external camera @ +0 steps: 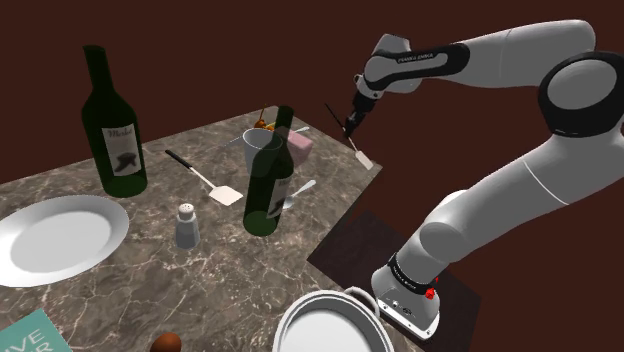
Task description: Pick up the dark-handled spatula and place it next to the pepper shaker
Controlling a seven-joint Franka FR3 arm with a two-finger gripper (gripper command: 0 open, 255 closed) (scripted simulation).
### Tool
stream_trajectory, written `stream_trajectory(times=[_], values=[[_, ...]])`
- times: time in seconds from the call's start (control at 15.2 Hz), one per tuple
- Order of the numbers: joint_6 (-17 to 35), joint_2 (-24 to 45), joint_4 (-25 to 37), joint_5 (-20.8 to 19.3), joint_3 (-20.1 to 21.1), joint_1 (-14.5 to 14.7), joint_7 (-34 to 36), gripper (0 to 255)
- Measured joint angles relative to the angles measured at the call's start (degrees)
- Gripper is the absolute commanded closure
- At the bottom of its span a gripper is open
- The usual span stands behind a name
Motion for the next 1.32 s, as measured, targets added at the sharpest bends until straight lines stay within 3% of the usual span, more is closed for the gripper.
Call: stream_trajectory(times=[0.92,1.32], values=[[-10.9,-2.8,8.2,-0.2,1.0,0.1,0.8,255],[-11.8,-9.2,2.5,-0.1,6.2,1.8,7.6,255]])
